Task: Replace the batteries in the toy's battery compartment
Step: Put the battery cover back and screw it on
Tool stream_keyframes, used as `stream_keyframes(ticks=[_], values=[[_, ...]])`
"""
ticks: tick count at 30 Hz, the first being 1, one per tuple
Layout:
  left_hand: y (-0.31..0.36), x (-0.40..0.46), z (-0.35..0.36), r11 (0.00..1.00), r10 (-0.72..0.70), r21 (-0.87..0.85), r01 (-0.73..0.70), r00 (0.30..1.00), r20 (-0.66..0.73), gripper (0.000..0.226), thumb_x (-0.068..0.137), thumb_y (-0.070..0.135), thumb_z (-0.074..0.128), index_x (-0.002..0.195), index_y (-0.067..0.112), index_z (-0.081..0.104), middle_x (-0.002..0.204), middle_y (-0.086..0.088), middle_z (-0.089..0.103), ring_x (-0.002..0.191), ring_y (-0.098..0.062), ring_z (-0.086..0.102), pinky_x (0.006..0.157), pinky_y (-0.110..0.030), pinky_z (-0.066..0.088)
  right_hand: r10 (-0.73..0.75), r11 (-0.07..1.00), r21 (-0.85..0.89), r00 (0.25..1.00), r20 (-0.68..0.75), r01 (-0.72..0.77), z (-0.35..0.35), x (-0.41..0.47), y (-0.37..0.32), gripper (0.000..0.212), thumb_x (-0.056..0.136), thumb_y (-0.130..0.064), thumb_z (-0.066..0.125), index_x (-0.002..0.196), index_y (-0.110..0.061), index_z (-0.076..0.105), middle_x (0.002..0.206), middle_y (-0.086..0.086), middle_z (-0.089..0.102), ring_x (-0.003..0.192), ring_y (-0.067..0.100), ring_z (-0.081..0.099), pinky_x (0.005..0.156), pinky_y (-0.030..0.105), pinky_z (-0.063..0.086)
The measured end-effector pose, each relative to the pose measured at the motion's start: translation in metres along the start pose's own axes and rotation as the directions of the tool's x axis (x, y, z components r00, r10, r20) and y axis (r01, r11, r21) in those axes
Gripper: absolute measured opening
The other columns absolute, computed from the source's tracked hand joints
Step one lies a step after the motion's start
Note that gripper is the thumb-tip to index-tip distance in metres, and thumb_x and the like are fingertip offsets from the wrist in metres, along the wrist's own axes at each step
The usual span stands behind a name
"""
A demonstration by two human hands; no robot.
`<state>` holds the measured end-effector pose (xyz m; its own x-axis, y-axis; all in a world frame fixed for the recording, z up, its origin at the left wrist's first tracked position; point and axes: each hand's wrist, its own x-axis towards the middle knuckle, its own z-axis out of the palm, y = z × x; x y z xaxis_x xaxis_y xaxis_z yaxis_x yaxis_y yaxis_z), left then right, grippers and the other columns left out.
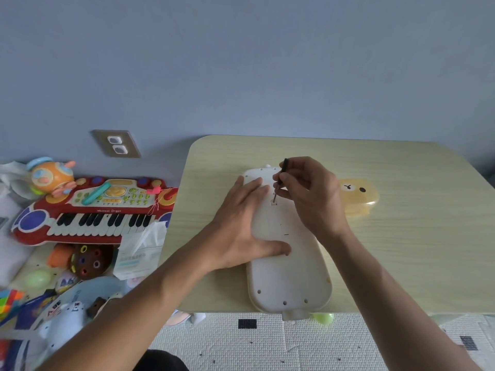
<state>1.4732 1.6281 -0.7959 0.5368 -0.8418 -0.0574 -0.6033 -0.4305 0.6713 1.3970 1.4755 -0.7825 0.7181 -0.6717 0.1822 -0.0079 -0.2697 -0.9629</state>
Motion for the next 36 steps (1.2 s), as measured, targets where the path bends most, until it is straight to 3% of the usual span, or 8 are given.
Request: stream_keyframes(ticks=[5,8,12,17,23,27,33,36], values=[[0.000,0.001,-0.002,0.999,0.014,0.047,-0.015,1.000,0.018,0.120,0.065,0.066,0.079,0.159,0.025,0.017,0.166,0.020,0.003,0.152,-0.002,-0.015,0.125,-0.031,0.005,-0.076,0.994,-0.078,0.996,0.035,0.079,-0.002,-0.002,0.000,0.011,0.090,-0.007,0.069,0.099,-0.012,0.069,0.085,0.001,0.076,0.080,0.018,0.075,0.077,0.044,0.063],[0.005,0.008,-0.013,0.997,0.017,-0.067,-0.025,0.993,-0.114,0.095,0.073,0.060,0.078,0.153,0.031,0.035,0.157,0.014,0.031,0.150,-0.004,0.015,0.120,-0.026,0.020,-0.106,0.982,-0.150,0.993,0.055,0.113,-0.003,-0.004,-0.001,0.013,0.085,-0.009,0.075,0.092,-0.018,0.070,0.082,-0.006,0.074,0.079,0.013,0.073,0.074,0.036,0.060],[0.020,0.029,-0.027,0.913,0.052,-0.357,-0.198,0.924,-0.379,0.046,0.074,0.040,0.085,0.115,0.027,0.068,0.101,0.008,0.068,0.095,-0.007,0.065,0.083,-0.026,0.055,-0.133,0.973,-0.184,0.989,0.063,0.142,-0.003,-0.003,-0.001,0.012,0.081,-0.010,0.078,0.085,-0.018,0.070,0.078,-0.009,0.073,0.074,0.004,0.070,0.067,0.020,0.053],[0.031,0.048,-0.026,0.903,0.081,-0.345,-0.256,0.890,-0.448,0.015,0.075,0.019,0.086,0.080,0.012,0.074,0.071,0.007,0.069,0.066,-0.002,0.062,0.063,-0.013,0.047,-0.057,0.990,-0.122,0.997,0.055,0.064,-0.003,-0.001,-0.001,0.009,0.084,-0.022,0.079,0.085,-0.014,0.074,0.075,-0.004,0.075,0.072,0.007,0.071,0.065,0.016,0.051],[0.032,0.048,-0.030,0.927,0.194,-0.227,-0.297,0.901,-0.389,0.005,0.086,0.012,0.075,0.087,0.016,0.078,0.084,0.006,0.074,0.070,-0.009,0.070,0.066,-0.014,0.051,0.003,1.000,-0.009,0.986,0.169,-0.002,-0.012,0.000,-0.003,0.011,0.088,-0.014,0.075,0.096,-0.010,0.082,0.065,-0.021,0.071,0.060,-0.011,0.056,0.060,0.007,0.041],[0.035,0.049,-0.027,0.930,0.097,-0.289,-0.229,0.908,-0.408,0.012,0.073,0.024,0.088,0.078,0.021,0.077,0.071,0.006,0.073,0.066,-0.006,0.066,0.062,-0.018,0.052,0.034,0.999,-0.012,0.993,0.115,-0.033,-0.006,0.003,0.000,0.033,0.081,-0.018,0.082,0.058,-0.013,0.060,0.048,-0.014,0.046,0.047,0.000,0.037,0.047,0.011,0.028],[0.029,0.049,-0.032,0.925,0.152,-0.275,-0.262,0.919,-0.364,0.009,0.085,0.011,0.077,0.088,0.020,0.080,0.079,0.010,0.077,0.076,-0.004,0.072,0.066,-0.011,0.051,0.057,0.998,0.011,0.972,0.227,-0.061,-0.013,0.002,-0.002,0.011,0.088,-0.009,0.074,0.096,-0.010,0.081,0.088,-0.005,0.081,0.078,-0.005,0.070,0.071,0.008,0.048],[0.029,0.050,-0.029,0.908,0.152,-0.316,-0.276,0.918,-0.367,0.005,0.080,0.018,0.082,0.083,0.019,0.079,0.081,0.007,0.077,0.076,-0.012,0.073,0.070,-0.026,0.058,0.064,0.997,0.020,0.984,0.167,-0.068,-0.012,0.005,0.003,0.015,0.083,-0.014,0.080,0.075,-0.004,0.072,0.063,-0.004,0.072,0.056,-0.002,0.057,0.056,0.010,0.042]])
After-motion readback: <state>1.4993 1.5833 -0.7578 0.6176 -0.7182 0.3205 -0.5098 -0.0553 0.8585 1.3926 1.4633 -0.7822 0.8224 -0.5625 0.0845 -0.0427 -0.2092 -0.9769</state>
